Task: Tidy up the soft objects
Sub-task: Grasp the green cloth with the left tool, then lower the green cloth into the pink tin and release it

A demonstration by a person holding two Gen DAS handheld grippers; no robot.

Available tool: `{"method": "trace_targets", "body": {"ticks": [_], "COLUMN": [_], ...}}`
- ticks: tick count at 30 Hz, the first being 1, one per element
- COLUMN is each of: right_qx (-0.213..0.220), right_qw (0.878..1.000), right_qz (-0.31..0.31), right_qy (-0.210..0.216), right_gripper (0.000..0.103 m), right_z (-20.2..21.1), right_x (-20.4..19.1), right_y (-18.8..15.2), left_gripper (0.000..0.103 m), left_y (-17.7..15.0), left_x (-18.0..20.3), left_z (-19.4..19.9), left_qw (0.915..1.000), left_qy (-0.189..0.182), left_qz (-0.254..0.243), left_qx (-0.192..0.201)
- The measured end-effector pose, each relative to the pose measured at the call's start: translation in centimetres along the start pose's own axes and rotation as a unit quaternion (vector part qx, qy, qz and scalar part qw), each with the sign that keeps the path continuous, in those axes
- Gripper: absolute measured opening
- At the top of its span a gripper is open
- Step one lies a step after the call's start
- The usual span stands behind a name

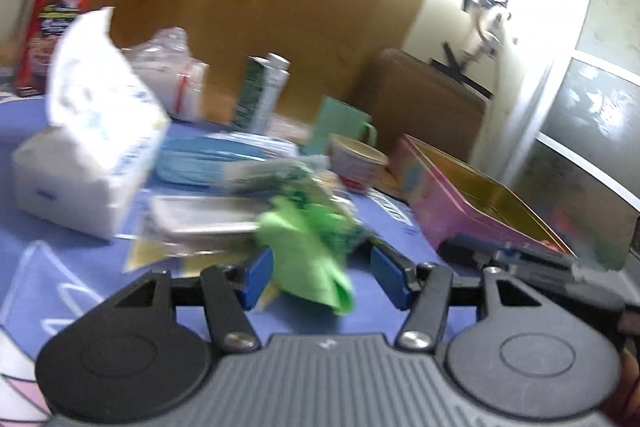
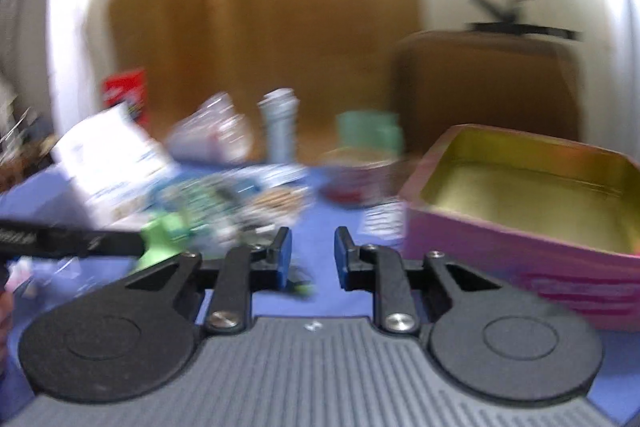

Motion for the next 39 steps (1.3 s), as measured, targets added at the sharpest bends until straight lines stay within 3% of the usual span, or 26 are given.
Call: {"method": "trace_targets", "body": {"ticks": [6,8,10,13,14,15,16,21,25,30,31,33,35,39], "right_qx": [-0.081,-0.099,-0.119,-0.133,-0.128,-0.127,-0.125,-0.120,-0.120,-0.101,-0.102,-0.105,-0.098,-0.076], "right_qw": [0.994,0.992,0.989,0.987,0.988,0.988,0.987,0.985,0.982,0.983,0.983,0.981,0.981,0.985], "right_qz": [0.029,0.019,0.014,0.011,0.013,0.016,0.021,0.032,0.042,0.075,0.074,0.073,0.080,0.064], "right_qy": [0.070,0.078,0.086,0.088,0.091,0.091,0.098,0.121,0.141,0.135,0.138,0.146,0.149,0.142], "right_gripper": [0.027,0.028,0.039,0.040,0.037,0.016,0.007,0.006,0.006,0.007,0.007,0.007,0.007,0.007], "right_z": [-3.7,-4.9,-6.3,-7.3,-7.4,-7.4,-7.0,-3.9,0.2,2.6,2.5,2.1,2.3,3.0], "right_x": [-5.7,-6.2,-6.4,-6.8,-6.7,-6.9,-7.1,-7.9,-7.9,-8.9,-9.0,-9.1,-9.0,-7.8], "right_y": [-1.7,-1.8,-1.8,-2.3,-2.4,-2.4,-2.4,-3.2,-4.9,-6.2,-6.2,-6.4,-6.5,-6.2], "left_gripper": [0.055,0.055,0.055,0.055,0.055,0.055,0.055,0.055,0.055,0.055,0.053,0.035,0.025,0.023], "left_y": [-0.3,0.0,-0.3,-0.3,-0.3,-0.2,-0.2,-0.7,-3.0,-5.3,-5.3,-5.3,-5.5,-4.2], "left_x": [-1.6,-1.6,-1.5,-1.4,-1.2,-1.3,-1.2,0.0,1.7,2.8,2.9,3.3,3.8,5.9], "left_z": [0.4,0.5,0.9,0.7,0.7,0.7,0.6,0.6,1.4,0.9,0.7,0.0,-0.6,-1.6], "left_qw": [0.9986,0.9981,0.9980,0.9985,0.9986,0.9988,0.9989,0.9986,0.9939,0.9918,0.9909,0.9873,0.9843,0.9835], "left_qy": [0.003,-0.006,-0.009,-0.012,-0.012,-0.015,-0.018,-0.051,-0.095,-0.078,-0.083,-0.099,-0.109,-0.126], "left_qz": [0.049,0.055,0.054,0.045,0.042,0.038,0.035,0.010,0.017,0.014,0.020,0.036,0.048,0.029], "left_qx": [0.018,0.027,0.031,0.029,0.029,0.028,0.026,-0.003,-0.053,-0.100,-0.104,-0.119,-0.130,-0.127]}}
Point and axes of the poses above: each gripper's, at about its wrist camera, not at the fingertips, and z roughly against the way its jaws point, x to its right, y to its top, the point moved 7 cm from there along -z, roughly the way its jaws point
